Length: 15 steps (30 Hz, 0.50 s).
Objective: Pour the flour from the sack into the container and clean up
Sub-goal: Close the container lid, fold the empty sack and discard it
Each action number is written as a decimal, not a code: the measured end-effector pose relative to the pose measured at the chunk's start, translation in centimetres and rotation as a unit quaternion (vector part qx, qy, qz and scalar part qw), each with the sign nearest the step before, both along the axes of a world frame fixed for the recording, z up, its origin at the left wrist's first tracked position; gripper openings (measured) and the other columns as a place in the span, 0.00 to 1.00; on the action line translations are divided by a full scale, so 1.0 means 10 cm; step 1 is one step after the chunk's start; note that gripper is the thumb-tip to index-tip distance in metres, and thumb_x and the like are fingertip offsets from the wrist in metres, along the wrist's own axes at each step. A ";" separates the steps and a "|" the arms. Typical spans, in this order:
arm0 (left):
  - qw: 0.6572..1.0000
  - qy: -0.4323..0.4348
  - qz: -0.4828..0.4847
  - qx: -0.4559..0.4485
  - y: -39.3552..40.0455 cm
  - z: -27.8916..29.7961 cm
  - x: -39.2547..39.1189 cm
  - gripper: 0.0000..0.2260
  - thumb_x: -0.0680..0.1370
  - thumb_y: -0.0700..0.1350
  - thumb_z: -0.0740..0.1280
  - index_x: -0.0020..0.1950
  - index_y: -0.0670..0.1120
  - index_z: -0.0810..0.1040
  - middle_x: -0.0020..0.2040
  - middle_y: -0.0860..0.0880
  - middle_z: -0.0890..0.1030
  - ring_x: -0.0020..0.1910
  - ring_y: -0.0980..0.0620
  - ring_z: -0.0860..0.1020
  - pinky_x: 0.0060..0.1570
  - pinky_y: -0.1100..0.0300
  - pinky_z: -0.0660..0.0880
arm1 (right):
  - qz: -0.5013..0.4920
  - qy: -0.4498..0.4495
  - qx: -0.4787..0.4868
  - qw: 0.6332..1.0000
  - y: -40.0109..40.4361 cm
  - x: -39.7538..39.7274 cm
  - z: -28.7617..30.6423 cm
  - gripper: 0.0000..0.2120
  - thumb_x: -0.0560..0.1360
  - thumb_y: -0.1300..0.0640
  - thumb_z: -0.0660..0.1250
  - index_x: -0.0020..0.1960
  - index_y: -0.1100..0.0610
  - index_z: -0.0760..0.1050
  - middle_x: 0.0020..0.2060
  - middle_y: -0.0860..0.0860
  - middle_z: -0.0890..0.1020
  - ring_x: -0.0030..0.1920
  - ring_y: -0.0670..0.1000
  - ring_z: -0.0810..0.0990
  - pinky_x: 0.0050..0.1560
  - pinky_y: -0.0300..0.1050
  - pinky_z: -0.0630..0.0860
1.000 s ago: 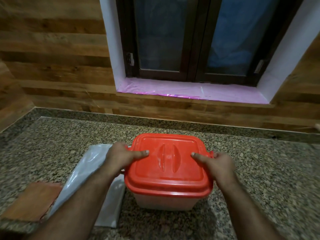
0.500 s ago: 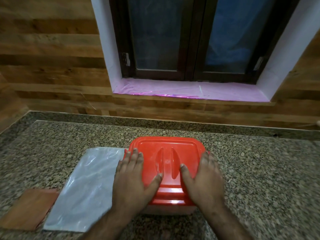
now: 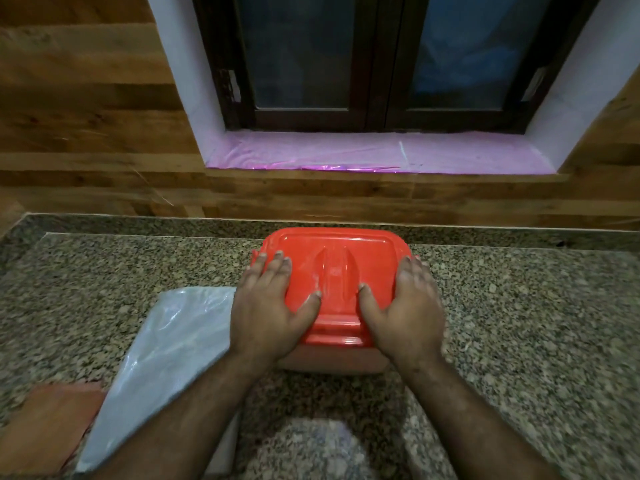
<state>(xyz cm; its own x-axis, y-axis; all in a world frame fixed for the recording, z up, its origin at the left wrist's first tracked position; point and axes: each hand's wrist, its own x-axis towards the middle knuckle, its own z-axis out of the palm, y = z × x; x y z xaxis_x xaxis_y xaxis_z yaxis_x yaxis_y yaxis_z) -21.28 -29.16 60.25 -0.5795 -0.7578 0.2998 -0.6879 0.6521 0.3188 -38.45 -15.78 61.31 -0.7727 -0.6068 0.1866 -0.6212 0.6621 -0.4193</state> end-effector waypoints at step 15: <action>0.999 -0.044 0.003 0.014 -1.23 0.13 -1.01 0.43 0.77 0.72 0.53 0.81 0.43 0.72 0.82 0.44 0.70 0.84 0.41 0.63 0.83 0.46 0.56 | 0.011 0.022 -0.009 1.000 -1.31 -1.02 0.05 0.43 0.76 0.32 0.57 0.77 0.65 0.69 0.74 0.64 0.75 0.76 0.63 0.72 0.78 0.57 0.67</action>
